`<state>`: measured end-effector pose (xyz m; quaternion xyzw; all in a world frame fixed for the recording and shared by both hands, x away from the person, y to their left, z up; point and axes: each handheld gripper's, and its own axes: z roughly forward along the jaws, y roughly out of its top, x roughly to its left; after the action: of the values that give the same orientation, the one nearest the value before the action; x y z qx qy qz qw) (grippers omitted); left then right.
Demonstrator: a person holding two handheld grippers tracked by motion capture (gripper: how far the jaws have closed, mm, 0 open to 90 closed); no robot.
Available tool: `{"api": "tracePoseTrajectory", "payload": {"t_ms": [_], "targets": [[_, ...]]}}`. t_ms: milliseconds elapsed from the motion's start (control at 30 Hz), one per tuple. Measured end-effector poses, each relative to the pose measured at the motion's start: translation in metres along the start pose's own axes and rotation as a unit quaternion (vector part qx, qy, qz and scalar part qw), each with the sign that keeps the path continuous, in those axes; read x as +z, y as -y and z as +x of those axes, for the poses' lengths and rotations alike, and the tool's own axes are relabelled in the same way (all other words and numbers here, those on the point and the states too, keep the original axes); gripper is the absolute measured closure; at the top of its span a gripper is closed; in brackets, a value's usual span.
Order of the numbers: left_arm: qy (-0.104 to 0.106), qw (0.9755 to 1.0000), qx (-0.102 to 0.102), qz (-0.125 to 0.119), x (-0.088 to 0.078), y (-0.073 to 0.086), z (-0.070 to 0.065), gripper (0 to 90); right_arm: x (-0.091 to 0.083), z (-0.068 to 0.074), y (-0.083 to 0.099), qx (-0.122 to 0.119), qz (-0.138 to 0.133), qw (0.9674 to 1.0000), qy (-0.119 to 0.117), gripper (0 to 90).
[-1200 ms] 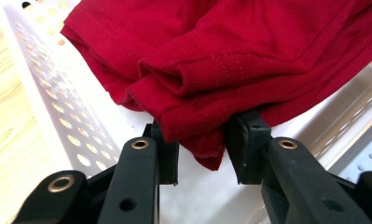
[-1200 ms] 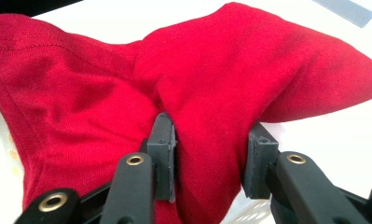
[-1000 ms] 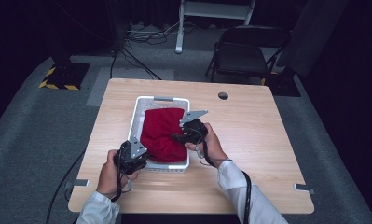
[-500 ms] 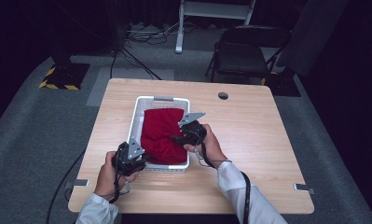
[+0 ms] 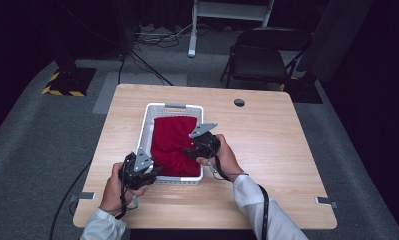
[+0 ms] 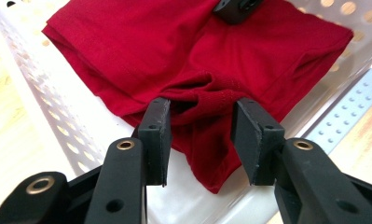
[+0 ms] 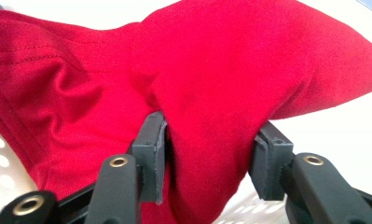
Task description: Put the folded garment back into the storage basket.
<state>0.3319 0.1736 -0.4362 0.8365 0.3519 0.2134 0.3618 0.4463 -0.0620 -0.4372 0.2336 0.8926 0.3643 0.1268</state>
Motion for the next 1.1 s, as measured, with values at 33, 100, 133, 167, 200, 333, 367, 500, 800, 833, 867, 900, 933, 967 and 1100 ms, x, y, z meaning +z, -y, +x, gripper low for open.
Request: {"api": "tracePoseTrajectory", "payload": {"t_ms": [33, 100, 133, 167, 200, 333, 367, 500, 800, 833, 867, 900, 933, 967, 1100], "targets": [[0.001, 1.0000, -0.001, -0.001, 0.000, 0.000, 0.000, 58.2, 0.000, 0.000, 0.000, 0.000, 0.000, 1.0000, 0.001, 52.2], [0.005, 1.0000, -0.003, -0.005, -0.001, 0.000, 0.000, 57.9, 0.000, -0.001, 0.000, 0.002, 0.001, 1.0000, 0.001, 51.1], [0.007, 1.0000, -0.002, -0.006, -0.001, 0.000, 0.000, 57.7, 0.000, -0.001, 0.000, 0.001, 0.001, 1.0000, 0.002, 50.3], [0.007, 1.0000, -0.002, -0.006, -0.001, 0.000, 0.000, 57.4, 0.000, -0.001, 0.000, 0.002, 0.002, 1.0000, 0.003, 49.4], [0.010, 0.9999, -0.003, -0.008, -0.002, 0.000, 0.000, 57.4, 0.000, -0.001, 0.000, 0.003, 0.002, 1.0000, 0.005, 48.4], [0.018, 0.9996, -0.008, -0.019, -0.005, -0.002, -0.002, 57.6, 0.000, -0.001, 0.000, 0.002, 0.000, 0.9999, 0.011, 46.7], [0.021, 0.9995, -0.008, -0.020, -0.006, -0.002, -0.002, 57.5, -0.001, -0.001, 0.000, -0.002, -0.001, 0.9999, 0.014, 46.4], [0.038, 0.9988, -0.010, -0.031, -0.009, -0.004, -0.004, 56.8, -0.001, 0.000, 0.000, -0.007, 0.002, 0.9998, 0.018, 44.0], [0.054, 0.9979, 0.005, -0.036, -0.009, -0.010, -0.015, 55.4, -0.001, 0.001, -0.001, -0.010, 0.001, 0.9995, 0.030, 41.1], [0.055, 0.9977, 0.005, -0.038, -0.009, -0.010, -0.015, 54.9, -0.001, 0.001, -0.001, -0.011, 0.001, 0.9995, 0.030, 40.9], [0.058, 0.9976, 0.005, -0.039, -0.009, -0.010, -0.016, 54.5, -0.001, 0.001, -0.001, -0.011, 0.002, 0.9995, 0.030, 40.4], [0.060, 0.9974, 0.005, -0.040, -0.010, -0.010, -0.016, 54.3, -0.001, 0.001, -0.001, -0.012, 0.001, 0.9995, 0.031, 40.2], [0.061, 0.9973, 0.006, -0.041, -0.009, -0.011, -0.017, 54.0, -0.001, 0.001, -0.001, -0.012, 0.000, 0.9995, 0.030, 40.2], [0.062, 0.9972, 0.007, -0.041, -0.010, -0.011, -0.018, 53.6, -0.001, 0.001, -0.001, -0.013, 0.001, 0.9995, 0.030, 39.8], [0.066, 0.9969, 0.009, -0.042, -0.010, -0.011, -0.020, 50.5, -0.002, 0.001, -0.001, -0.015, 0.001, 0.9994, 0.030, 38.5]]}}
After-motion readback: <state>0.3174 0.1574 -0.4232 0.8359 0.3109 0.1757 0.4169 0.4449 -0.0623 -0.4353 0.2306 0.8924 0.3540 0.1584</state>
